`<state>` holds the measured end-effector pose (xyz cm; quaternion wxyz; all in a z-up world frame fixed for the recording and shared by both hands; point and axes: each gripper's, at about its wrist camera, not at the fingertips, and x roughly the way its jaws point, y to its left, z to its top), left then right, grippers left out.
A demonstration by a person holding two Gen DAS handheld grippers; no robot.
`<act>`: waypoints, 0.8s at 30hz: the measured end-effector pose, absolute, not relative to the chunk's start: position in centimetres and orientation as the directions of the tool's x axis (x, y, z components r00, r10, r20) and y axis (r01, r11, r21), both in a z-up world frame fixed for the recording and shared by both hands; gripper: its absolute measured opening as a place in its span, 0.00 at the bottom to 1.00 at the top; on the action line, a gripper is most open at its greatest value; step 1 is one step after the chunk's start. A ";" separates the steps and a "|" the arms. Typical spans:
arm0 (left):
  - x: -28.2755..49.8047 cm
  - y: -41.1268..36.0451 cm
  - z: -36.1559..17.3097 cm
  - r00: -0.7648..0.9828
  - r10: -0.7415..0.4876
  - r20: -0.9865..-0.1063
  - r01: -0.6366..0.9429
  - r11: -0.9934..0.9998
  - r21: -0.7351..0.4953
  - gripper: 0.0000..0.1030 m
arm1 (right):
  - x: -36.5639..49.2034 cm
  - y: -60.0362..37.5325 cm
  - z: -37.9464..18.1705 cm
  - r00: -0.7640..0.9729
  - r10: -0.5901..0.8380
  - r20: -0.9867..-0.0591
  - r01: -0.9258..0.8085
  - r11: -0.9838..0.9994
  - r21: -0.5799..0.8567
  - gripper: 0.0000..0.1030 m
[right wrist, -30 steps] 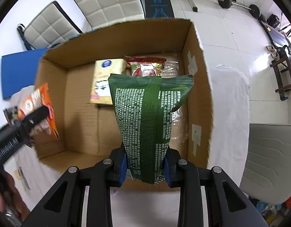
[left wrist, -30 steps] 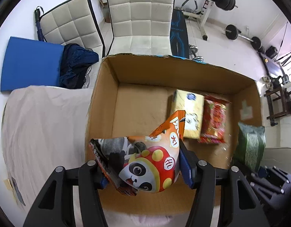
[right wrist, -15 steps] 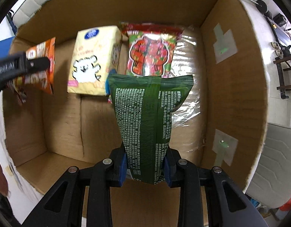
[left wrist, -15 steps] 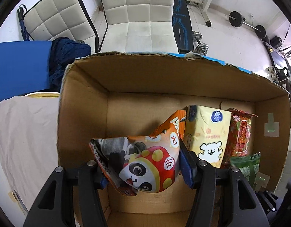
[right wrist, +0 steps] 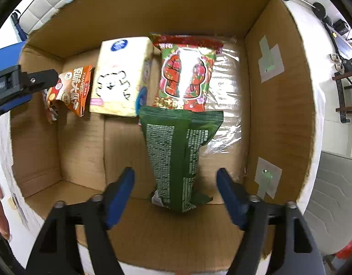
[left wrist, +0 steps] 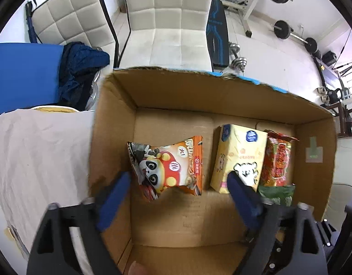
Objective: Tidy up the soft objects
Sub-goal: 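Lower the panda bag into the box with the left tool while the right tool drops the green bag, then move the right tool to the lavender towel and grasp it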
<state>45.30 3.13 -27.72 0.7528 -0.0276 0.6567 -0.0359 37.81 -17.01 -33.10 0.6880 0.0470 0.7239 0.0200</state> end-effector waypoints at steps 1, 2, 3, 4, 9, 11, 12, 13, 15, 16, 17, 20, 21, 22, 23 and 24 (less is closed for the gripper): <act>44.9 3.3 -27.3 0.144 -0.092 -0.985 0.018 0.996 -0.091 0.89 | 37.7 -16.9 -32.7 -0.042 0.097 -0.994 0.042 0.995 0.095 0.89; 44.5 3.5 -26.9 0.152 -0.093 -0.984 0.017 0.996 -0.092 0.93 | 37.4 -16.9 -32.2 -0.028 0.097 -0.995 0.044 0.994 0.095 0.94; 43.7 3.6 -26.2 0.170 -0.095 -0.981 0.015 0.995 -0.094 0.95 | 37.3 -17.2 -31.8 -0.019 0.097 -0.995 0.047 0.994 0.096 0.95; 43.2 3.7 -25.7 0.187 -0.097 -0.978 0.018 0.995 -0.096 0.98 | 37.0 -17.0 -31.3 -0.006 0.094 -0.996 0.048 0.994 0.094 1.00; 39.1 3.9 -22.4 0.282 -0.101 -0.954 0.035 0.995 -0.094 0.98 | 34.6 -16.5 -28.6 0.063 0.063 -0.996 0.043 0.997 0.066 1.00; 37.1 3.9 -20.7 0.333 -0.081 -0.939 0.051 0.996 -0.068 0.98 | 34.0 -16.3 -27.4 0.094 0.048 -0.994 0.045 0.998 0.053 1.00; 36.2 3.9 -20.0 0.354 -0.072 -0.932 0.048 0.997 -0.058 0.98 | 33.6 -16.1 -26.7 0.106 0.048 -0.993 0.045 0.998 0.053 1.00; 35.5 4.0 -19.5 0.369 -0.072 -0.927 0.050 0.997 -0.057 0.98 | 33.3 -16.2 -26.2 0.120 0.046 -0.992 0.048 0.997 0.052 1.00; 33.8 4.3 -18.3 0.399 -0.065 -0.914 0.042 0.998 -0.052 0.98 | 32.0 -16.2 -24.8 0.155 0.028 -0.988 0.054 0.998 0.037 1.00; 33.3 4.4 -17.9 0.408 -0.068 -0.910 0.041 0.998 -0.056 0.98 | 31.6 -16.3 -24.1 0.172 0.026 -0.985 0.060 0.998 0.037 1.00; 32.7 4.5 -17.4 0.420 -0.071 -0.905 0.044 0.997 -0.058 0.98 | 31.3 -16.1 -23.7 0.183 0.023 -0.983 0.062 0.997 0.035 1.00; 30.9 4.5 -16.3 0.445 -0.062 -0.894 0.046 0.998 -0.047 0.98 | 29.6 -16.1 -21.6 0.228 0.018 -0.974 0.073 0.997 0.036 1.00; 30.1 4.4 -16.0 0.451 -0.057 -0.891 0.046 0.998 -0.041 0.98 | 29.2 -16.0 -21.1 0.235 0.016 -0.972 0.074 0.997 0.035 1.00; 29.7 4.3 -15.7 0.453 -0.056 -0.890 0.048 0.998 -0.039 0.98 | 28.6 -16.0 -20.5 0.245 0.016 -0.969 0.077 0.996 0.036 1.00; 29.2 4.1 -15.5 0.455 -0.060 -0.889 0.054 0.998 -0.040 0.98 | 28.2 -16.0 -19.9 0.258 0.018 -0.966 0.080 0.996 0.040 1.00; 28.8 4.1 -15.3 0.459 -0.063 -0.886 0.056 0.998 -0.042 0.98 | 27.7 -16.0 -19.2 0.270 0.017 -0.963 0.082 0.996 0.040 1.00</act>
